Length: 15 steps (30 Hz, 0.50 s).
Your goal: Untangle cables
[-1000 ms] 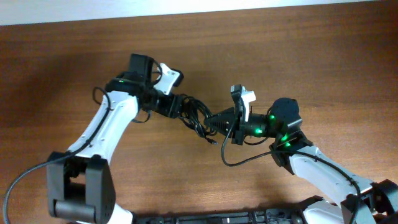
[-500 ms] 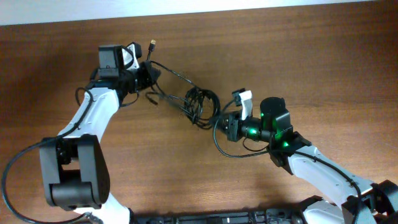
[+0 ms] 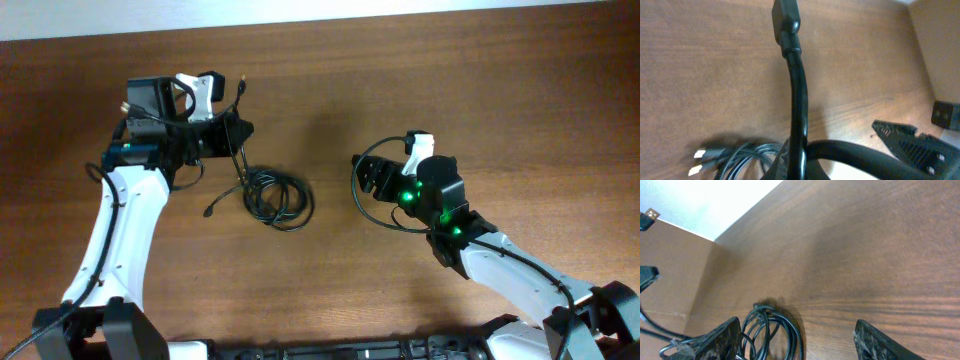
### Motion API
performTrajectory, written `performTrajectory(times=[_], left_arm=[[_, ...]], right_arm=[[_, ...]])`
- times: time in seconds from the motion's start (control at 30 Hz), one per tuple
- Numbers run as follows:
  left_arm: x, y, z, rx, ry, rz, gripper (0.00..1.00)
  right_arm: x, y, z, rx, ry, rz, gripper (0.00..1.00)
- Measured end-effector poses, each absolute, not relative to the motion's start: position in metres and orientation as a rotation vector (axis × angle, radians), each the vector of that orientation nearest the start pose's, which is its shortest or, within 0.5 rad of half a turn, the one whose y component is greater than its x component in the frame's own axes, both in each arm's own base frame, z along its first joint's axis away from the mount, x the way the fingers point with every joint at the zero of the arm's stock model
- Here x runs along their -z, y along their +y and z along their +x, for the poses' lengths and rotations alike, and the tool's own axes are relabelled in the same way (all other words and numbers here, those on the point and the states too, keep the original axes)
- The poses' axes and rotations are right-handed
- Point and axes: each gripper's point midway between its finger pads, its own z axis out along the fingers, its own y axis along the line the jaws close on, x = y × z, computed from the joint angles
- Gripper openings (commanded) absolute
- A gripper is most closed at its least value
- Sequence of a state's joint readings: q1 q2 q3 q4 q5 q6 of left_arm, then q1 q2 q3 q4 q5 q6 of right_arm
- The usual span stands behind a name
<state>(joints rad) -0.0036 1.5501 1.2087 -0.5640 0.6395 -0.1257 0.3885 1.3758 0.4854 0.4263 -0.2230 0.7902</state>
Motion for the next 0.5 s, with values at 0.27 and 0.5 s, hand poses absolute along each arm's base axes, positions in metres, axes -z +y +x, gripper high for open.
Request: performTrajectory(times=[0.27,0.5], left_arm=[[-0.147,-0.132,0.377,0.325,2.567,0.279,0.34],[-0.133,-0.012,0.362,-0.177,2.629,-0.474,0.99]], right_arm=[[-0.094,0.160,0.341,-0.909,2.220,0.357,0.73],[-0.056,0.148,0.314,-0.824,2.417,0.365,0.77]])
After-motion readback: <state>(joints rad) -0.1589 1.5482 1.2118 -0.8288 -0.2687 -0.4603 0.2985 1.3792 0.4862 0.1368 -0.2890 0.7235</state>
